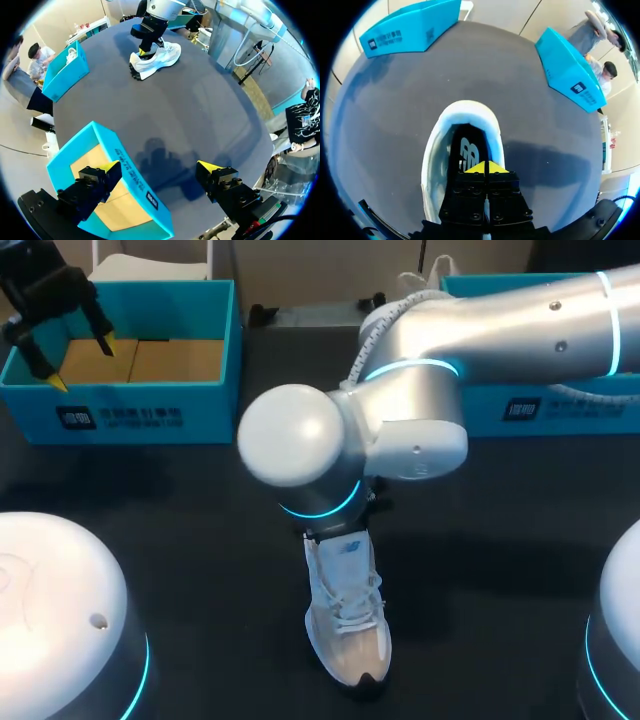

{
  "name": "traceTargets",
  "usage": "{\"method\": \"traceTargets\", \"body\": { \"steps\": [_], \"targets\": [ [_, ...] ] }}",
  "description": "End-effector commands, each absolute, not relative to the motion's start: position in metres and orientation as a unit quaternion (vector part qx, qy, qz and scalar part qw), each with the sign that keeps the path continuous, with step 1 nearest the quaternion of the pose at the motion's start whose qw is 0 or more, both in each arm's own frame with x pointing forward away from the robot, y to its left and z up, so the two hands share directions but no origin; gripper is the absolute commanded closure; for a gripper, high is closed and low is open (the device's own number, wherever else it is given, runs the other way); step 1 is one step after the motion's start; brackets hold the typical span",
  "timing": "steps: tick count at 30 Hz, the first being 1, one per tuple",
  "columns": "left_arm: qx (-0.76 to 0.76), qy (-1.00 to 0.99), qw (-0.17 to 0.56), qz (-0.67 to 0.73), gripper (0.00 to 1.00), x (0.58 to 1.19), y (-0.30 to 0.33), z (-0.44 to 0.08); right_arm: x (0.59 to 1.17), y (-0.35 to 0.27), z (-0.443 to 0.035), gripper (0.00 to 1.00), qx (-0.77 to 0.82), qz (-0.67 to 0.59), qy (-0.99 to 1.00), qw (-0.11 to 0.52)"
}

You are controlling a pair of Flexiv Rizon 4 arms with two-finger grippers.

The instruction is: Take the shoe out of the shoebox, open the shoe tongue, remove and reinsert the insole, then place the shoe into the shoebox

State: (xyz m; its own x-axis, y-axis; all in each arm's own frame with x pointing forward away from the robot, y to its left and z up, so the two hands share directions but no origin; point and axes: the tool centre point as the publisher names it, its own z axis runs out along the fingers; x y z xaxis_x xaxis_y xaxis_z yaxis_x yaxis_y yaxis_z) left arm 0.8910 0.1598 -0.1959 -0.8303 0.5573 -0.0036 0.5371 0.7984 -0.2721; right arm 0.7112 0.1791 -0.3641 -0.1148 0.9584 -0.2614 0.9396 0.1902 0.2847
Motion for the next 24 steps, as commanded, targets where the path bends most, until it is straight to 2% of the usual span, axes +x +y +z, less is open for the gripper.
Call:
{"method": "traceTargets", "body": {
  "steps": [1,6,13,19,24],
  "targets": [
    [-0.289,-0.948,0.039,0.131,0.0,0.891,0.16,-0.196,0.711,0.185,-0.377,1.0,0.643,0.006,0.736,0.213],
    [-0.289,-0.948,0.039,0.131,0.0,0.891,0.16,-0.196,0.718,0.18,-0.399,1.0,0.649,-0.007,0.738,0.186],
    [-0.289,-0.948,0.039,0.131,0.0,0.891,0.16,-0.196,0.711,0.181,-0.406,1.0,0.654,0.005,0.738,0.166],
    [-0.289,-0.948,0.039,0.131,0.0,0.891,0.16,-0.196,0.697,0.185,-0.375,1.0,0.649,0.027,0.734,0.199],
    [-0.289,-0.948,0.039,0.131,0.0,0.891,0.16,-0.196,0.696,0.182,-0.375,1.0,0.647,0.017,0.731,0.215]
  ]
}}
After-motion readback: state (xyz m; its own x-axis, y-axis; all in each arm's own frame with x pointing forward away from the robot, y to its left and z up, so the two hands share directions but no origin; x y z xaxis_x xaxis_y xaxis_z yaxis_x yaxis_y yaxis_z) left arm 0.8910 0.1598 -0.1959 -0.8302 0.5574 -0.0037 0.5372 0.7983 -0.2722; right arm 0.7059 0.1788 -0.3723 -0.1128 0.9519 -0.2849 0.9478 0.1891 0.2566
